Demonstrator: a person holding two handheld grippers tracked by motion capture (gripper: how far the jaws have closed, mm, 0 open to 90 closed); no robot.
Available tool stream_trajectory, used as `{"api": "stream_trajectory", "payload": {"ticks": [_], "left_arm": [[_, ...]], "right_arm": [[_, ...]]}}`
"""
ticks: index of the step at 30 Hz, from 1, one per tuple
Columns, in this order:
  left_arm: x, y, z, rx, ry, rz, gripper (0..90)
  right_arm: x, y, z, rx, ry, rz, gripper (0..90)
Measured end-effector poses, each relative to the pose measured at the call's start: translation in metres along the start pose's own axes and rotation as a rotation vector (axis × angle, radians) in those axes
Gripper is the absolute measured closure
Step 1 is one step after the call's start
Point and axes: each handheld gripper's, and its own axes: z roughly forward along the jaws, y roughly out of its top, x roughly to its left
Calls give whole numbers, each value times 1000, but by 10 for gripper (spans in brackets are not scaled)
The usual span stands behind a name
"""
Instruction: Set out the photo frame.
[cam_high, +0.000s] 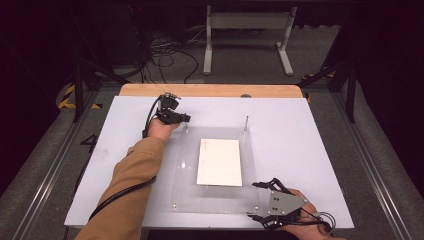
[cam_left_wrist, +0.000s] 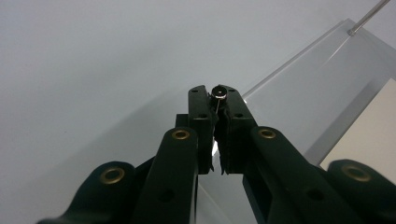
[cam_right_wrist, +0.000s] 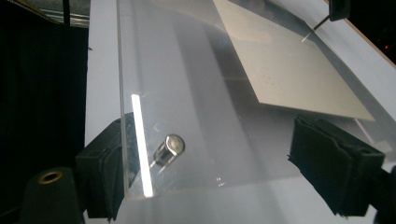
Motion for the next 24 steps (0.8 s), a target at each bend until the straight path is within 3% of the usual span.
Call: {"api": "stream_trajectory", "payload": {"ticks": [9,14,19,24], "left_arm": [[0,-2,0,-6,-7,4,852],[2,-2,0,-10,-13,21,850],[2,-3,0,-17,-16,25,849],[2,-3,0,-31,-16,20,847]], "right_arm": [[7,13,0,0,-38,-126,304],[9,18,-1,-3,-18,-138,443],[15,26,-5,20,-64,-212,539],[14,34,-12,5,-100,-217,588]]}}
